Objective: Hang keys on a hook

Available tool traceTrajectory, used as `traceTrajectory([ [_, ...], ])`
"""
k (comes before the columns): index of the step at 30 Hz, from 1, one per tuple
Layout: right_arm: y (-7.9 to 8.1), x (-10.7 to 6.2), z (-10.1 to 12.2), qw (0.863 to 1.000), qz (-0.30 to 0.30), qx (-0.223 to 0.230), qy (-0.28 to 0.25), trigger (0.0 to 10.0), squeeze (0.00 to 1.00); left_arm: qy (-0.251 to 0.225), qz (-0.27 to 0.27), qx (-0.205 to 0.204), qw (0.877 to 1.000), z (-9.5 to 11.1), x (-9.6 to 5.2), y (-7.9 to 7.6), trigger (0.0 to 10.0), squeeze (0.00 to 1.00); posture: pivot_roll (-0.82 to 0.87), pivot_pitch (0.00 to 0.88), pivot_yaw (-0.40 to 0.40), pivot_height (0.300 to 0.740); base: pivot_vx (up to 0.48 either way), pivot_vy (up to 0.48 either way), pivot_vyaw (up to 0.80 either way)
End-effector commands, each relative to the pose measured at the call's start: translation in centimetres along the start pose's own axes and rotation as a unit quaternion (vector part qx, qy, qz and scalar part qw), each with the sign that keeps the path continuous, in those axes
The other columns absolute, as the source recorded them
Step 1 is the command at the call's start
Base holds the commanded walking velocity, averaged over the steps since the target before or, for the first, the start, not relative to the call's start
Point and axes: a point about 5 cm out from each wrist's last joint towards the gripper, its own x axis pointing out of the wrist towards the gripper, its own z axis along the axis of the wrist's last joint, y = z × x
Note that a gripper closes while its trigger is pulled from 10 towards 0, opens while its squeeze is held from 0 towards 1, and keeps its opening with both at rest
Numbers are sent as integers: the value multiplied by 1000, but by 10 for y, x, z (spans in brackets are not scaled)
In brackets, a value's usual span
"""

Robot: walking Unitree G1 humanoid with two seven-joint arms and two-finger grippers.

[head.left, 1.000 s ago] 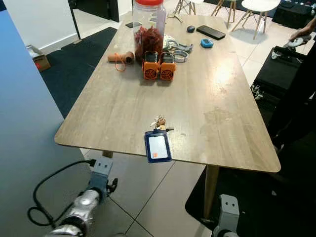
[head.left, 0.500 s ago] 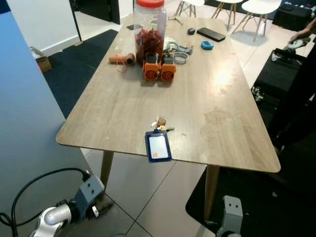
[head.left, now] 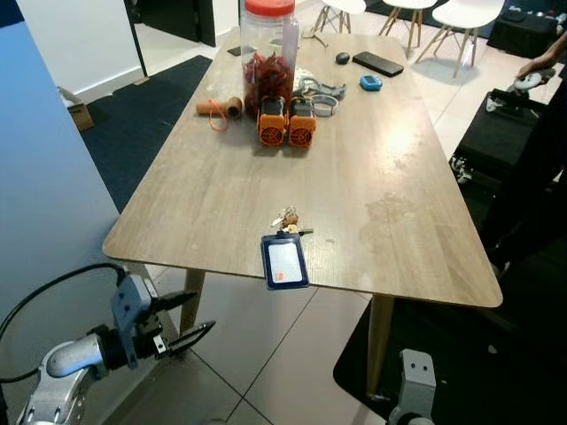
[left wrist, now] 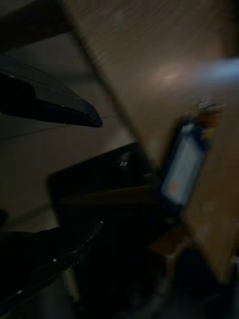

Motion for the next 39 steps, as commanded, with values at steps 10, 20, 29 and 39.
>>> traceTrajectory([
  [10, 3, 1, 0, 1000, 3, -3, 4, 10000, 0, -152, 117, -45, 980, 63, 63, 24, 10000, 0, 63, 39, -19, 740, 0, 0, 0],
  [20, 4, 1, -1, 1000, 1, 5, 3, 10000, 0, -87, 127, -55, 986, 54, 151, -9, 10000, 0, 51, 45, -17, 740, 0, 0, 0],
  [29, 2, 0, -2, 1000, -1, 4, 3, 10000, 0, -40, 198, 35, 979, 65, 198, -22, 10000, 0, 39, 59, -8, 740, 0, 0, 0],
  [39, 2, -1, -4, 1000, -2, 6, 5, 10000, 0, 22, 172, 66, 983, 48, 198, -38, 10000, 0, 43, 65, -7, 740, 0, 0, 0],
])
